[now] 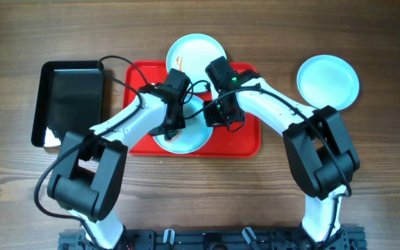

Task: Clean dirty plates on tray and stack at the side
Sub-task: 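Scrub the lower plate with the sponge in the left gripper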

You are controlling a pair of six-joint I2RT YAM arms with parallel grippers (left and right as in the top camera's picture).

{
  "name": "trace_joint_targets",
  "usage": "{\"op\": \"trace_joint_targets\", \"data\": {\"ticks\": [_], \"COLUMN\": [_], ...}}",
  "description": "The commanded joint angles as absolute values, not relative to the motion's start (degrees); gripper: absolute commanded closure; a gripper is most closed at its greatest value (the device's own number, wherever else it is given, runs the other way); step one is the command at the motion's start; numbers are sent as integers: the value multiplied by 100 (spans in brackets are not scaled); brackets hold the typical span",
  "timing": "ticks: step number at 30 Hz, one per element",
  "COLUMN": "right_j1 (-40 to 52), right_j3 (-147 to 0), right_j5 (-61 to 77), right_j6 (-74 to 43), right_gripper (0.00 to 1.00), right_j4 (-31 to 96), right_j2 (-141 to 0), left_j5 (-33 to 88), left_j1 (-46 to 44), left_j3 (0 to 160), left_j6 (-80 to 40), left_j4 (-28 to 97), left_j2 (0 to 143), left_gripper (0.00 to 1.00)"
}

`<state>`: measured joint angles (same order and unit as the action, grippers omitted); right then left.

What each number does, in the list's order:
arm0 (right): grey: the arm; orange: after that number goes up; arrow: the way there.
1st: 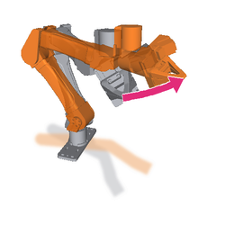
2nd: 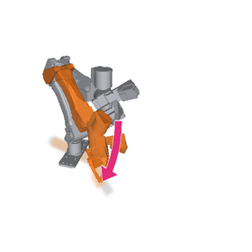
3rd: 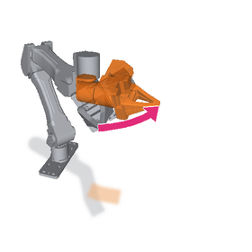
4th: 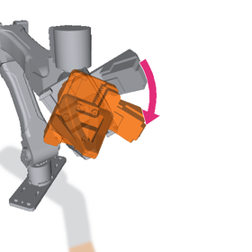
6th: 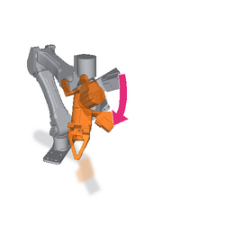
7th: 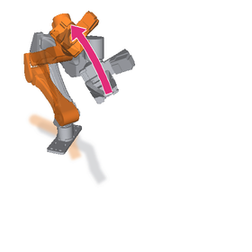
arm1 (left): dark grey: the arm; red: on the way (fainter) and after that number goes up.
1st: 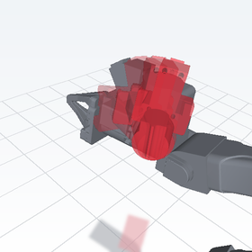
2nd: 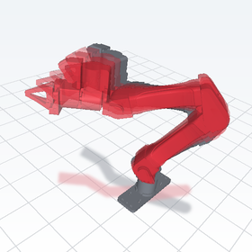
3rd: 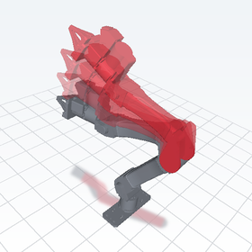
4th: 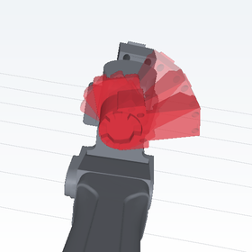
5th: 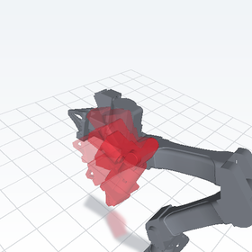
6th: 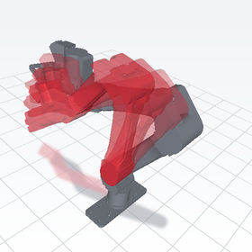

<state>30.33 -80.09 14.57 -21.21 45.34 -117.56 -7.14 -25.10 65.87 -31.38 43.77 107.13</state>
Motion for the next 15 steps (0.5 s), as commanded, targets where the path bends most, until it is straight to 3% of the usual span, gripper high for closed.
{"op": "trace_joint_targets", "data": {"ticks": [1,11,15], "right_j1": [2976,2976,2976], "right_j3": [-8014,-8014,-8014], "right_j5": [989,989,989], "right_j6": [-2097,-2104,-2104], "right_gripper": [96,96,96], "right_j4": [4737,4744,4742], "right_j2": [-11867,-11867,-11867], "left_j5": [-1994,-2029,-1339], "left_j1": [-1997,-1743,-1758], "left_j3": [6396,7244,7260], "left_j6": [-2805,-2445,-2443], "left_j4": [4442,4228,4403], "left_j2": [10888,10280,9738], "left_gripper": [96,96,96]}}
